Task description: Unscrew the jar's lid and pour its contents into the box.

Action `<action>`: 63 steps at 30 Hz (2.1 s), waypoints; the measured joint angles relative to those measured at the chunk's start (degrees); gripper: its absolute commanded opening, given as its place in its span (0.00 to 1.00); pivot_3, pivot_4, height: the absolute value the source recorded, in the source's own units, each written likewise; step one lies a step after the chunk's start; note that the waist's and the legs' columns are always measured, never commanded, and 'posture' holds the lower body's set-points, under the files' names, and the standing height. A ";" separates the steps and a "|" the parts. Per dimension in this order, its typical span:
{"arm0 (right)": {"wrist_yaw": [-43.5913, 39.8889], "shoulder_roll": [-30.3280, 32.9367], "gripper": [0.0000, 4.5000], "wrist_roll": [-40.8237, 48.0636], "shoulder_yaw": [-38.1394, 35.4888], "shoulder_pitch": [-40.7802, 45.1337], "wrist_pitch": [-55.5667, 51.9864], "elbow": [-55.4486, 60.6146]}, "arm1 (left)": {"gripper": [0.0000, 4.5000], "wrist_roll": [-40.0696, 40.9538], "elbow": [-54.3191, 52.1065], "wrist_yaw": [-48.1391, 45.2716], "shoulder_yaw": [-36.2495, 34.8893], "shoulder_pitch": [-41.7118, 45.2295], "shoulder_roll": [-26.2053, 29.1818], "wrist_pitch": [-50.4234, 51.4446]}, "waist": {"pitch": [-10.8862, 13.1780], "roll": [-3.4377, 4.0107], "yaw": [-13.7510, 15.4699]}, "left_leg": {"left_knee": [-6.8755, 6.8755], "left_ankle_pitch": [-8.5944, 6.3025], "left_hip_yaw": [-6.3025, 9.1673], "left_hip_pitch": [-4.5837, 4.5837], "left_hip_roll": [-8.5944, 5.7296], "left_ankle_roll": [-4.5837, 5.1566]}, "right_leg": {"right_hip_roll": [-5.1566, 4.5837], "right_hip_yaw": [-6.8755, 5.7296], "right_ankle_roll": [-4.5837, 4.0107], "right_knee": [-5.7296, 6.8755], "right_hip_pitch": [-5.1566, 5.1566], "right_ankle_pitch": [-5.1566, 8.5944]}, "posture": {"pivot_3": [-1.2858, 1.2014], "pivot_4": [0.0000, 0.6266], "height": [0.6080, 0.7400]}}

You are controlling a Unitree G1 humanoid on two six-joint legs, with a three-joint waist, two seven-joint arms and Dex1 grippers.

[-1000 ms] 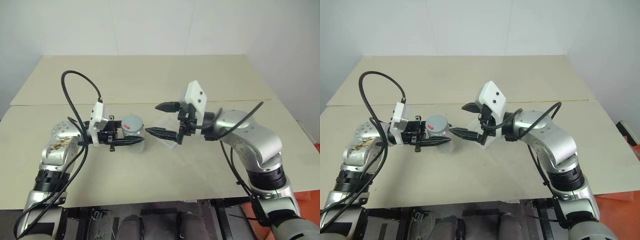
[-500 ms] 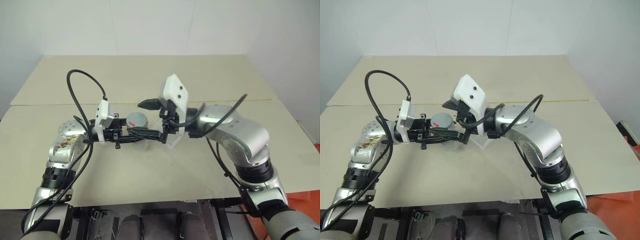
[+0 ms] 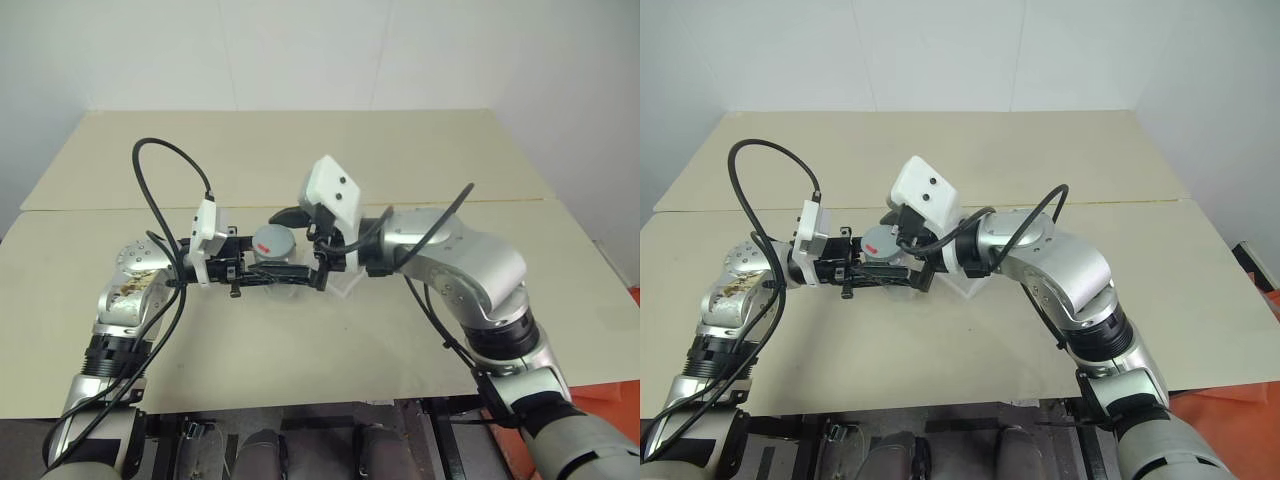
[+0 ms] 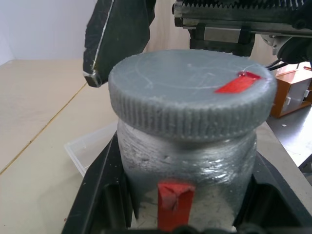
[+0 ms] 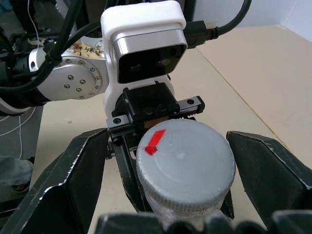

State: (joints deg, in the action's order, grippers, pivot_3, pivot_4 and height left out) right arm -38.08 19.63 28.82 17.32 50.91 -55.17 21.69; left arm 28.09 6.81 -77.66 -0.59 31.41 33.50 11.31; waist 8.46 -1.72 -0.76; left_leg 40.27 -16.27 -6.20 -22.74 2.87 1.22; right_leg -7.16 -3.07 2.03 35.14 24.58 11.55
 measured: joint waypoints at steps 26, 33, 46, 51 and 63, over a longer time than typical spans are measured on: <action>1.05 -0.54 0.60 -0.68 -0.01 0.04 -0.04 -0.65 | 0.45 0.00 -0.08 -0.10 0.00 -0.33 0.35 0.00 | 0.00 0.00 -0.01 | 0.00 0.00 0.00 0.00 0.00 0.00 | 0.00 0.00 0.00 0.00 0.00 0.00 | 0.52 0.24 1.00; 0.93 -1.18 0.60 1.05 -1.79 0.71 -0.17 -2.08 | 0.45 0.18 -1.61 -0.03 -0.07 -3.08 1.05 -0.02 | 0.00 0.00 -0.01 | 0.00 0.00 0.00 0.00 0.00 0.00 | 0.00 0.00 0.00 0.00 0.00 0.00 | 0.52 0.24 1.00; 2.46 7.21 0.60 -0.55 -11.97 -4.09 2.34 -1.56 | 0.45 0.25 -2.72 2.48 -0.71 -5.09 1.23 0.05 | 0.00 -0.01 0.55 | 0.01 -0.01 0.05 -0.09 0.01 0.02 | -0.01 -0.09 0.00 -0.06 -0.01 0.00 | 0.52 0.24 1.00; 7.69 10.52 0.60 -5.20 -15.13 -16.70 3.08 -1.42 | 0.45 0.15 -2.21 4.65 -3.09 -1.78 1.63 -1.20 | 0.00 -0.01 0.58 | 0.01 0.00 0.05 -0.10 0.00 0.01 | -0.01 -0.09 0.00 -0.07 0.00 0.00 | 0.52 0.24 1.00; 14.91 10.08 0.88 -14.21 -15.23 -27.02 7.30 -4.71 | 0.45 -5.34 3.10 11.34 -1.23 3.50 -2.89 -5.43 | 0.00 -0.01 0.09 | 0.02 0.01 0.07 -0.08 -0.02 0.00 | -0.01 -0.08 0.02 -0.07 -0.01 -0.01 | 0.52 0.24 1.00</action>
State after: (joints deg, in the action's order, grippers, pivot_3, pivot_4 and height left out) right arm -23.17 29.72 14.60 2.09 23.89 -47.86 16.98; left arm 22.76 9.91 -66.33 -1.81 34.90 30.61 5.87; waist 8.46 -1.73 -0.67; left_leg 40.28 -16.27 -6.13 -22.82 2.85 1.22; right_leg -7.17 -3.14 2.04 35.07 24.57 11.55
